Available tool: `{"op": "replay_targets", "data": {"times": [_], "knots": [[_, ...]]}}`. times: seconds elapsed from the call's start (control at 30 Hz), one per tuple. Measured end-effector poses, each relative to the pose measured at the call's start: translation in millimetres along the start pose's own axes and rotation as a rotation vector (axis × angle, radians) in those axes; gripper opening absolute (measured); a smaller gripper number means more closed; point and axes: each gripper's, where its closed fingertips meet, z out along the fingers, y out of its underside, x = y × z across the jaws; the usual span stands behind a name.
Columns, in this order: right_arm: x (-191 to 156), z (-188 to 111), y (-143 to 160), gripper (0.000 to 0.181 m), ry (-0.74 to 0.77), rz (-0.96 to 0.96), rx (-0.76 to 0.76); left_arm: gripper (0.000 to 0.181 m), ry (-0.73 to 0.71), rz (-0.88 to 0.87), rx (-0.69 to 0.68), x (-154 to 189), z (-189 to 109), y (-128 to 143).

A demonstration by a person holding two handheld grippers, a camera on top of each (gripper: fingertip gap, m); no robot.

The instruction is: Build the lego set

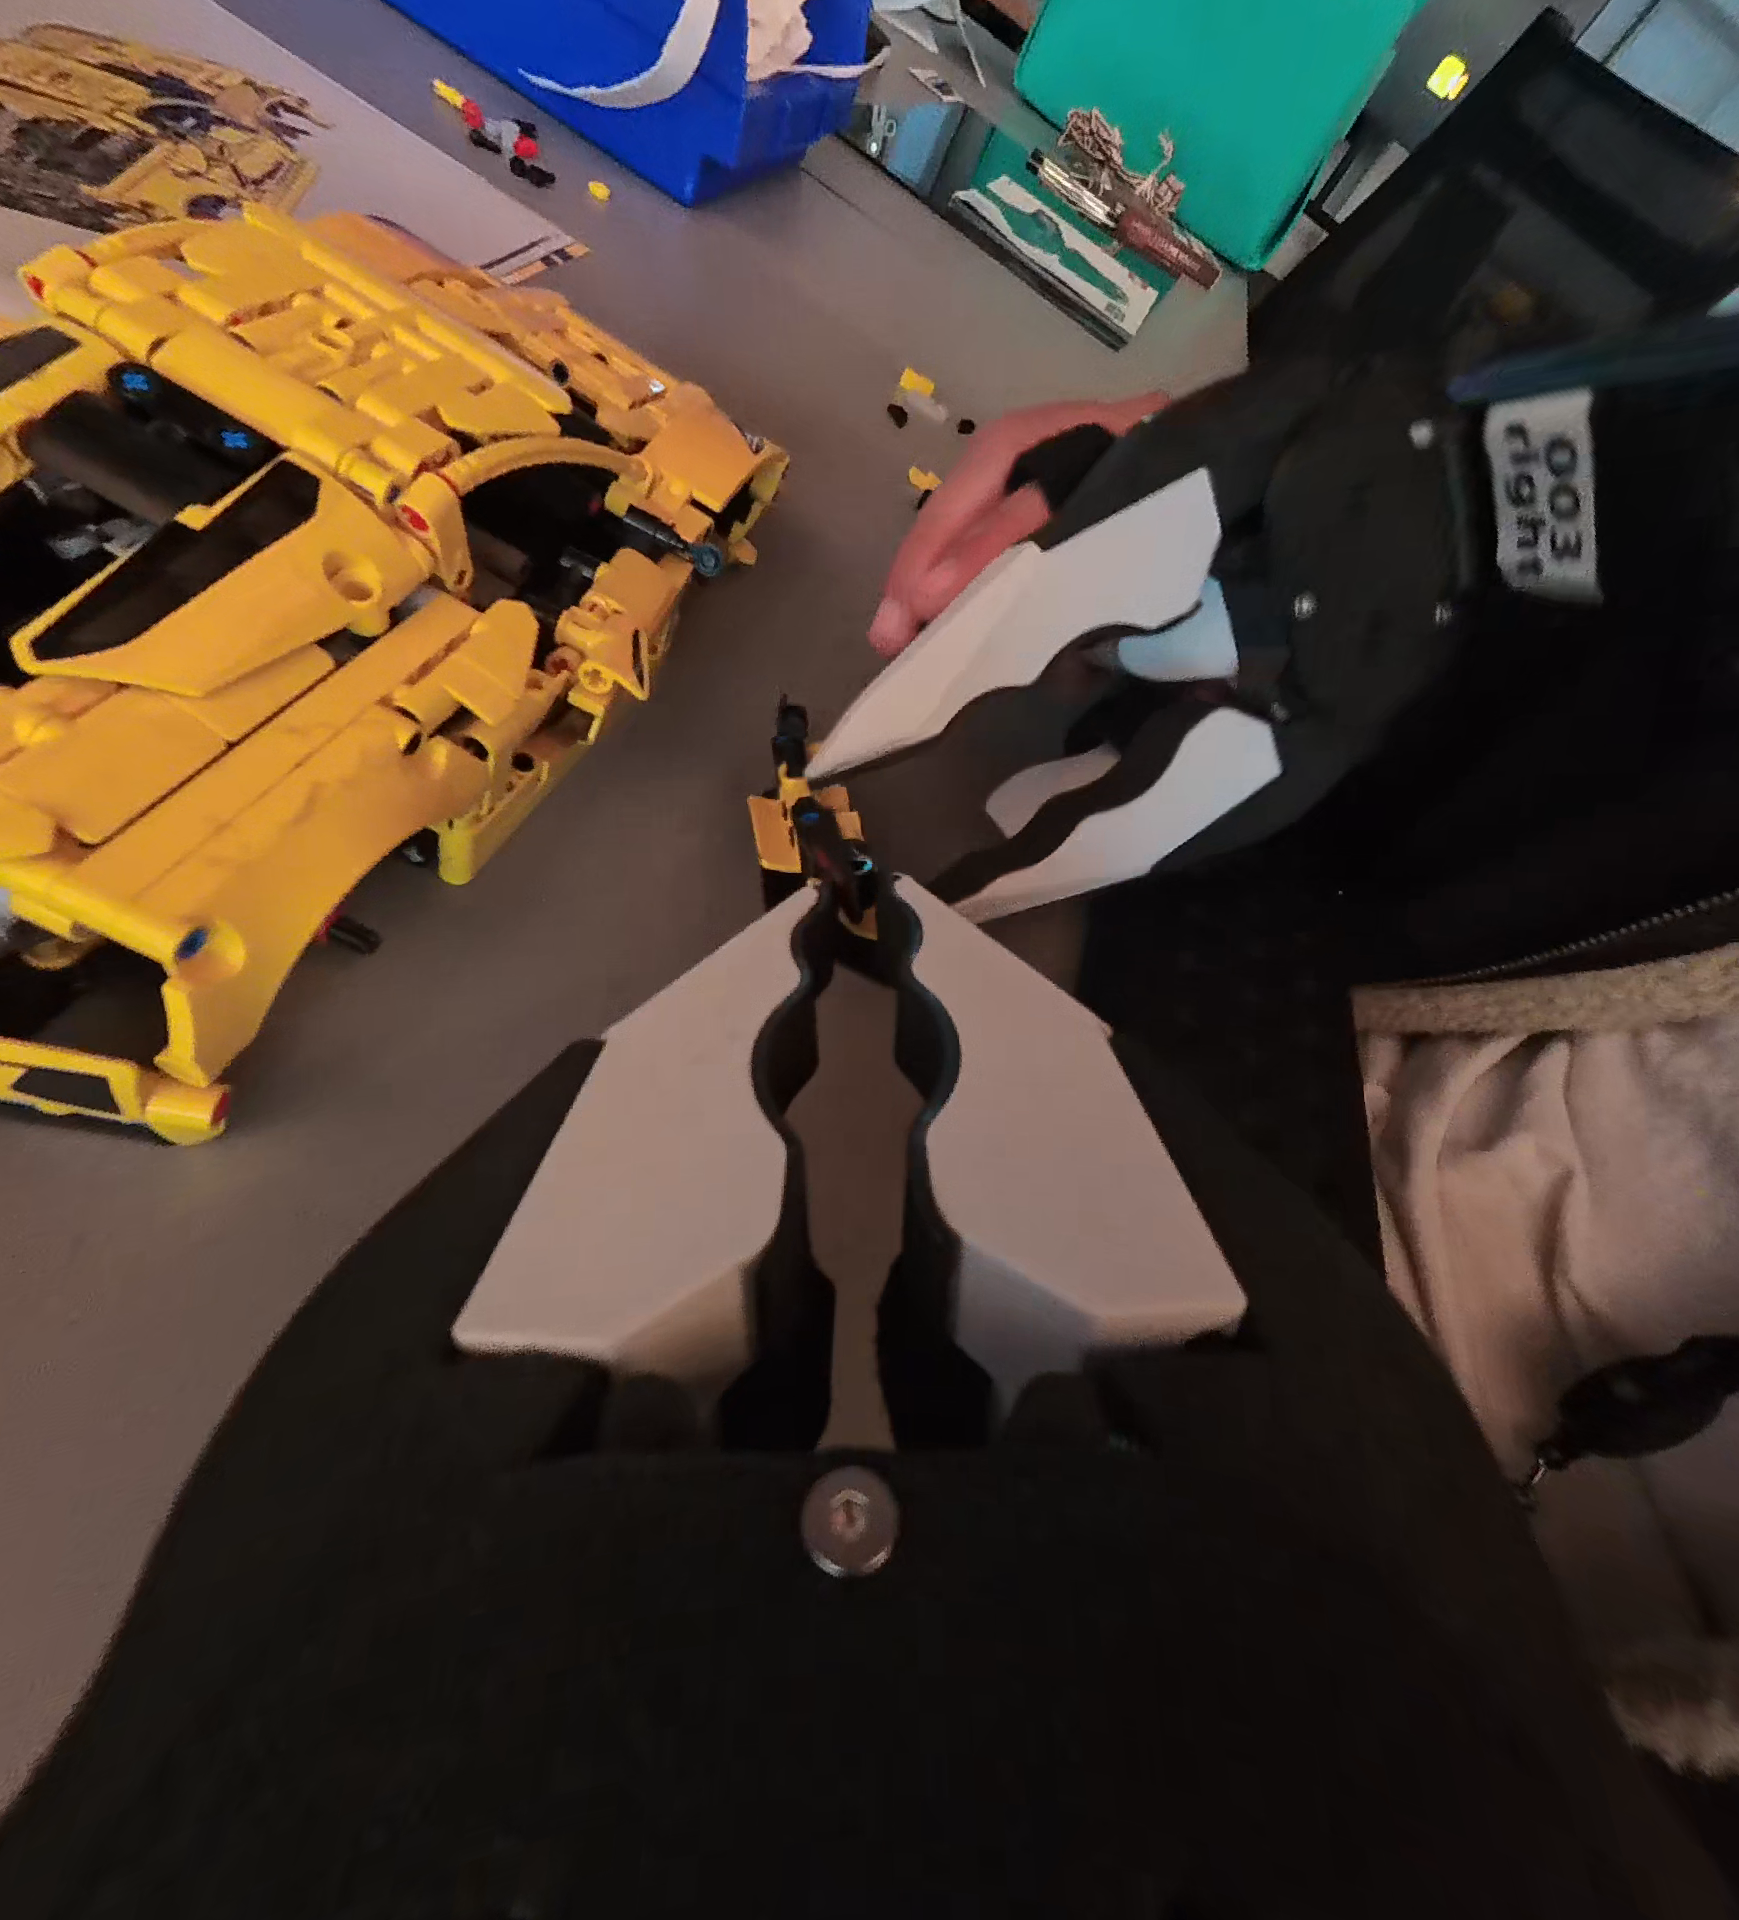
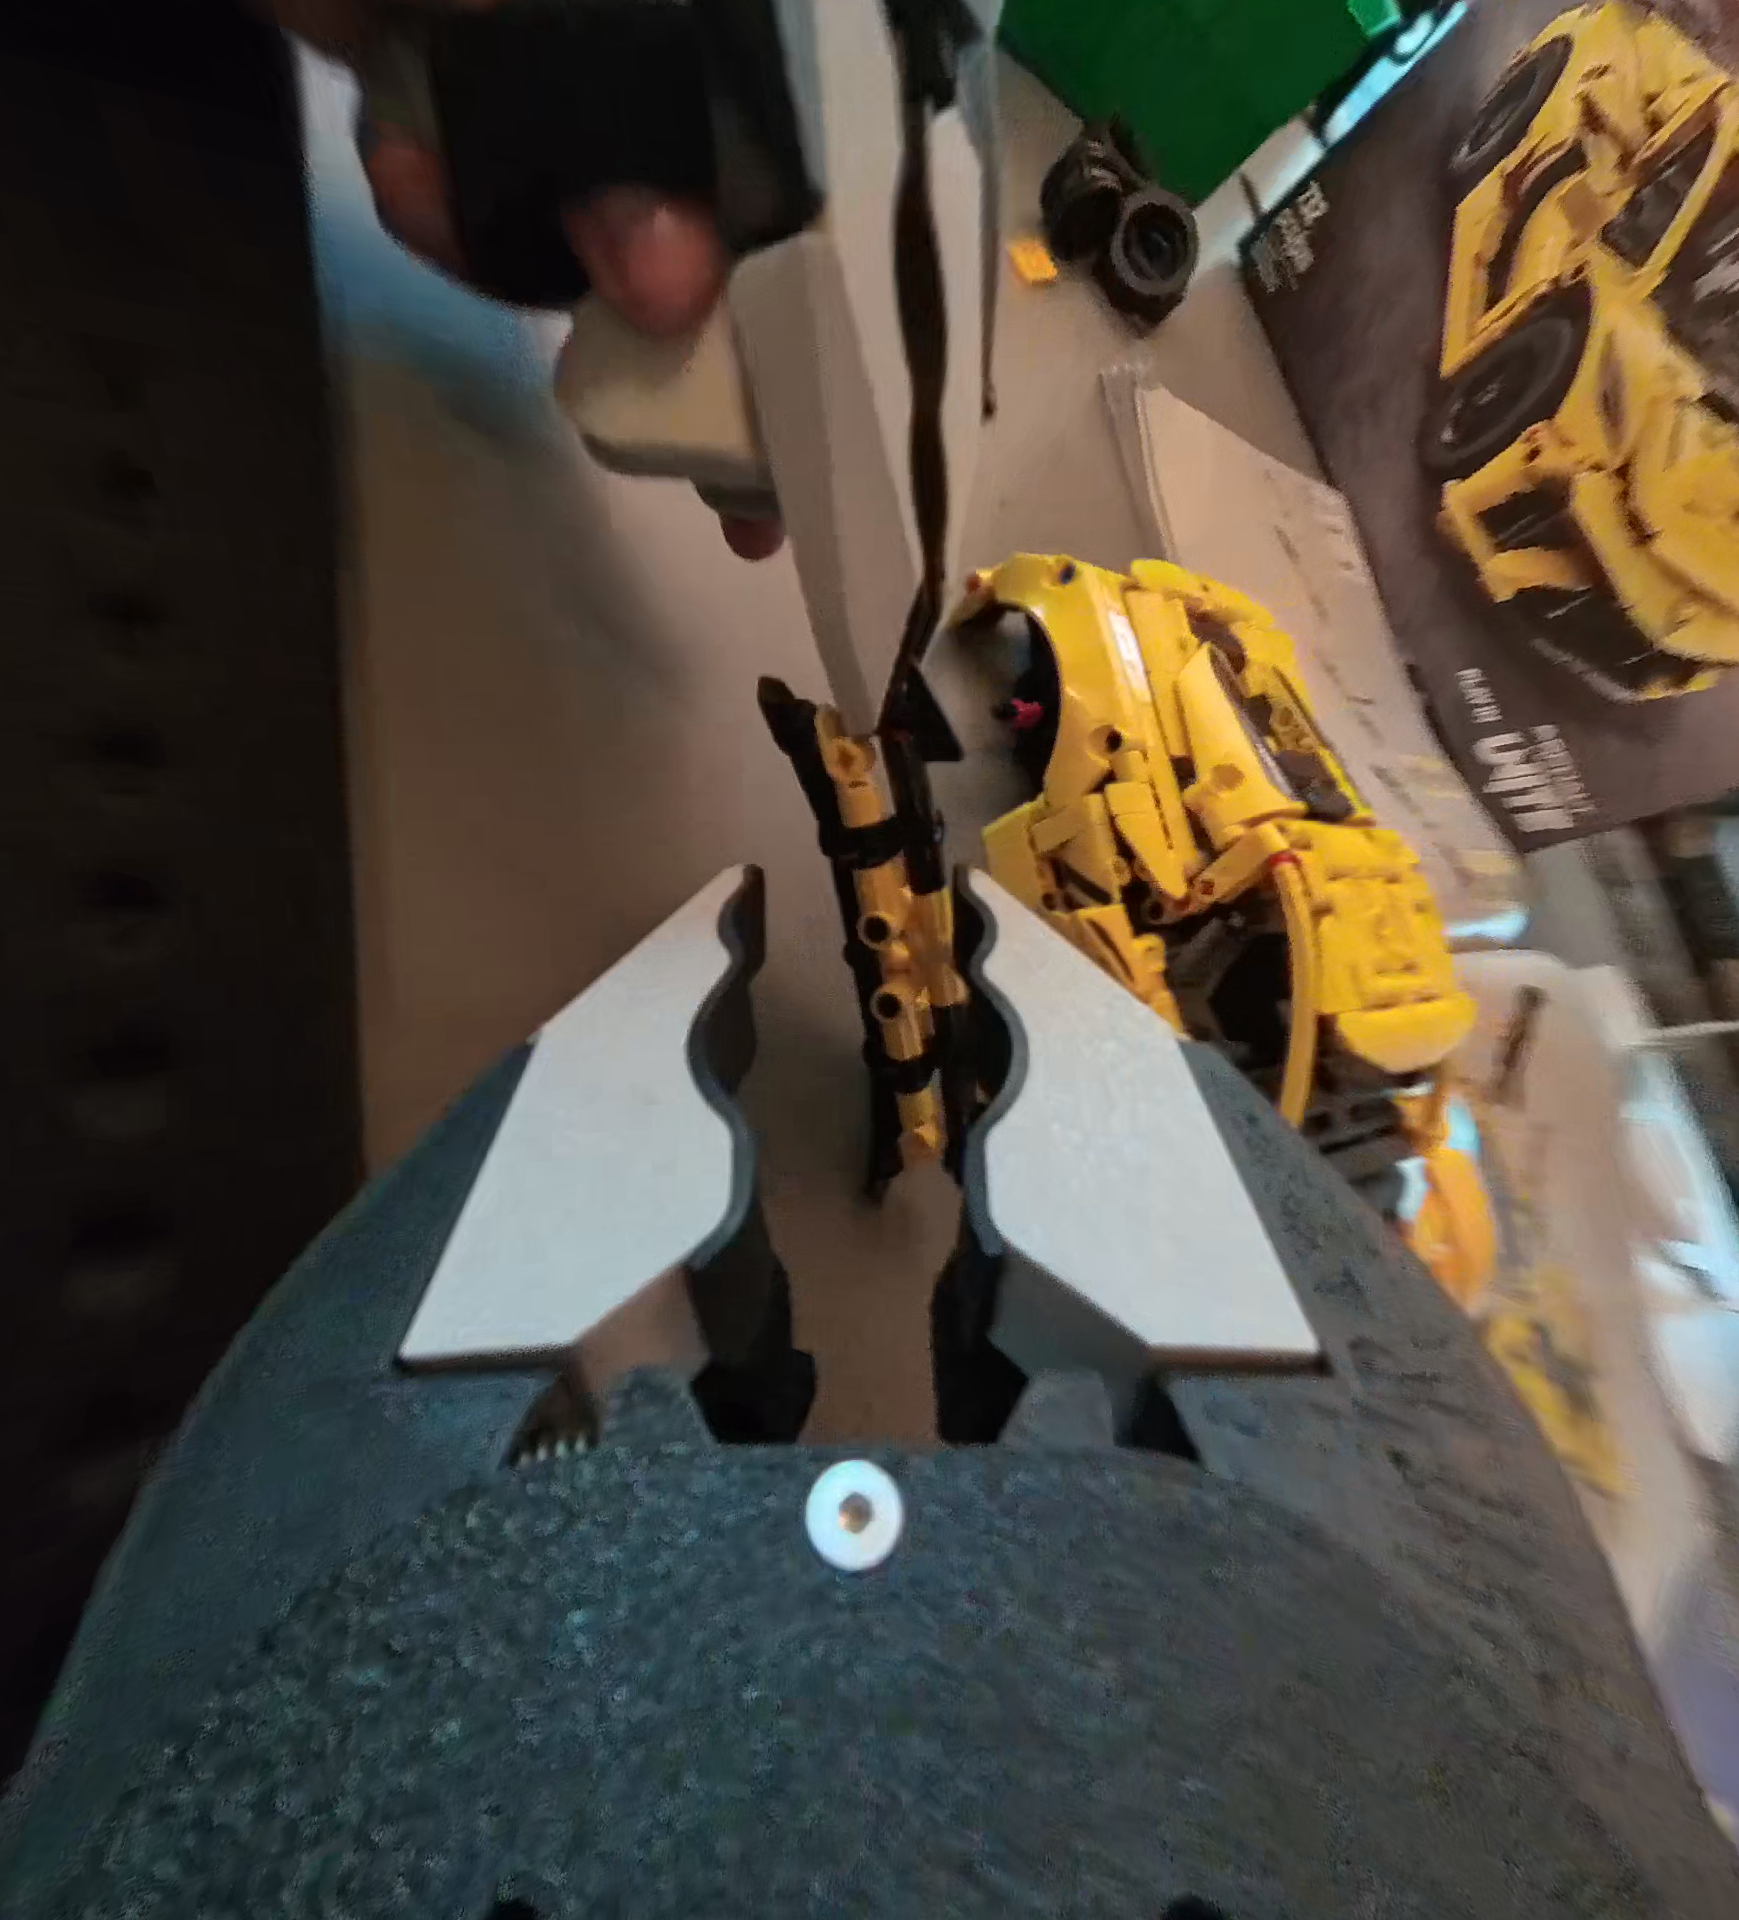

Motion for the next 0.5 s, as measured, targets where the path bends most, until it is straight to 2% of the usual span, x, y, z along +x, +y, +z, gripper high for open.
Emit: {"op": "replay_targets", "data": {"times": [0.07, 0.13, 0.2, 0.27, 0.33, 0.43, 0.5], "knots": [[1, -10, -9, 0.039, -0.094, 0.145, 0.093, 0.007, 0.006, 0.033, -0.006, 3, 0, 1], [19, -25, -15, 0.039, -0.151, 0.331, 0.185, 0.007, 0.005, 0.078, -0.029, 7, 1, 5], [64, -34, 1, 0.039, -0.053, 0.548, 0.214, 0.007, -0.017, 0.150, -0.063, 10, 3, 11], [102, -40, 33, 0.048, 0.032, 0.717, 0.206, 0.007, -0.051, 0.218, -0.104, 11, 7, 18], [134, -49, 63, 0.048, 0.153, 0.877, 0.222, 0.007, -0.067, 0.265, -0.144, 10, 12, 25], [160, -67, 82, 0.048, 0.210, 1.083, 0.313, 0.007, -0.063, 0.278, -0.177, 11, 16, 31], [172, -76, 94, 0.047, 0.283, 1.136, 0.334, 0.007, -0.076, 0.285, -0.178, 9, 16, 32]]}}
